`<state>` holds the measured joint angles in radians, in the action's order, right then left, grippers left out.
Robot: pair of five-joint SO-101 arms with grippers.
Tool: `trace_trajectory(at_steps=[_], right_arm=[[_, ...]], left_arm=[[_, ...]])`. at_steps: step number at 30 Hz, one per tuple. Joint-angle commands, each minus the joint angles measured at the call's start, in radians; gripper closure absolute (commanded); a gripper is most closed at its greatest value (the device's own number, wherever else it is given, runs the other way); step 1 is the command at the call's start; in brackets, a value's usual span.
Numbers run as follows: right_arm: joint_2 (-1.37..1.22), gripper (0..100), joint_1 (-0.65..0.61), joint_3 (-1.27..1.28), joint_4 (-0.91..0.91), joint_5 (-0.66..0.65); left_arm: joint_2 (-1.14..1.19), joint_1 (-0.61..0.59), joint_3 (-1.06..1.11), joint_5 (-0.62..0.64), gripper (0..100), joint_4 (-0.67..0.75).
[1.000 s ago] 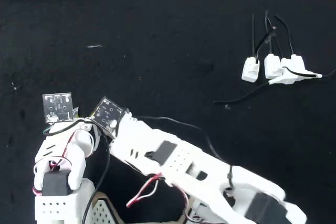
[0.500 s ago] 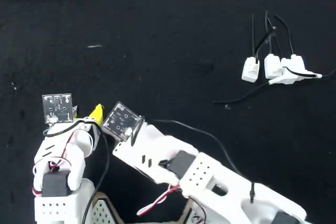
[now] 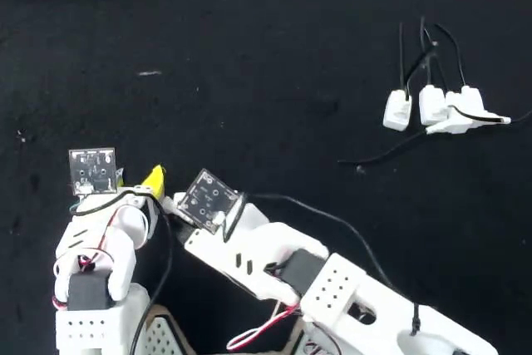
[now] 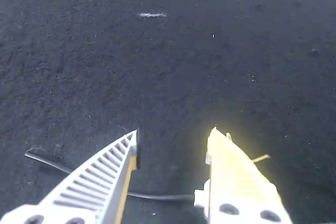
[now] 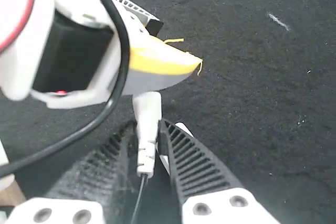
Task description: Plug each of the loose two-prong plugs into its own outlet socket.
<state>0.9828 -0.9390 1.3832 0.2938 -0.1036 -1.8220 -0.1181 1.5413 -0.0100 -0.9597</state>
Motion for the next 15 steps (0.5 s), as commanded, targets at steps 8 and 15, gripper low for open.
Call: trace_trajectory(at_steps=[8, 15], right_arm=[[0.059, 98.8, 0.049, -0.024, -0.008, 0.009], [0.059, 98.8, 0.077, -0.028, -0.006, 0.051]], left_arm=[[0.008, 0.016, -0.001, -0.011, 78, 0.012], [0.008, 0.016, -0.001, -0.011, 78, 0.012]])
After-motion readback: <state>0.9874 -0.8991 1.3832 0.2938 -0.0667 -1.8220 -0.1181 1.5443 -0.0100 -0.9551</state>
